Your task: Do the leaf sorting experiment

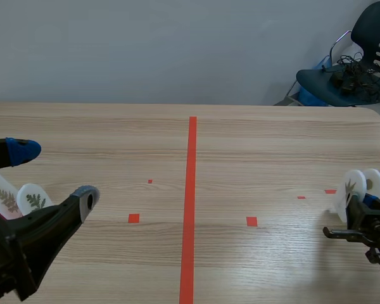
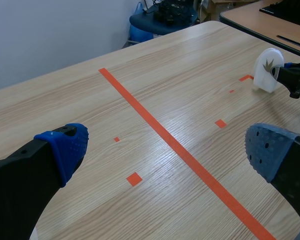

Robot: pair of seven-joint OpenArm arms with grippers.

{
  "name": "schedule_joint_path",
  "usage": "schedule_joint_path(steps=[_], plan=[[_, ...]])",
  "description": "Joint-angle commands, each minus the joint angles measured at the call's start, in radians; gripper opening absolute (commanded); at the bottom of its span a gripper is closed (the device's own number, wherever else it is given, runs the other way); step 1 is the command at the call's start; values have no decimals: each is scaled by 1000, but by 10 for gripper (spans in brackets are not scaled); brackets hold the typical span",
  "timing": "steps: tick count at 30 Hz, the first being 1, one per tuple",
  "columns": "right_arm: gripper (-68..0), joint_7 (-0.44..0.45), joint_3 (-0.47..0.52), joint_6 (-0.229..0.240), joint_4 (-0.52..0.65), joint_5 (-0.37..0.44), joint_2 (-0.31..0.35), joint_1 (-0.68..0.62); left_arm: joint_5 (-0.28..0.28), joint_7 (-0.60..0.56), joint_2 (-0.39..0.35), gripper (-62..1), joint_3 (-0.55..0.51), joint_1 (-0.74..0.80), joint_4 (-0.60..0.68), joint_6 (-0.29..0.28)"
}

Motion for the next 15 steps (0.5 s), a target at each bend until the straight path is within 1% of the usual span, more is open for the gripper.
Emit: schedule_joint_path(steps=[1, 3, 5, 7, 9, 11, 13, 15], plan=[[-598, 4, -3, 1, 1, 3, 15, 12, -6, -13, 5, 14, -1, -3, 10, -2], [-598, 5, -3, 2, -5, 3, 16, 12, -6, -13, 5, 14, -1, -3, 10, -2], [-568, 8, -3, 2, -5, 3, 16, 11, -6, -13, 5, 14, -1, -3, 10, -2], [-501, 34, -3, 1, -5, -3, 16, 11, -6, -13, 5, 14, -1, -3, 10, -2], [-403, 66, -2, -13, -5, -17, 19, 11, -6, -13, 5, 14, -1, -3, 10, -2], [-326, 82, 1, -19, -3, -32, 27, 11, -6, -13, 5, 14, -1, -3, 10, -2], [-269, 93, 10, -16, 5, -47, 37, 8, -6, -13, 5, 14, -1, -3, 10, -2], [-216, 93, 22, -13, 41, -47, 52, -6, -6, -13, 5, 14, -1, -3, 10, -2]])
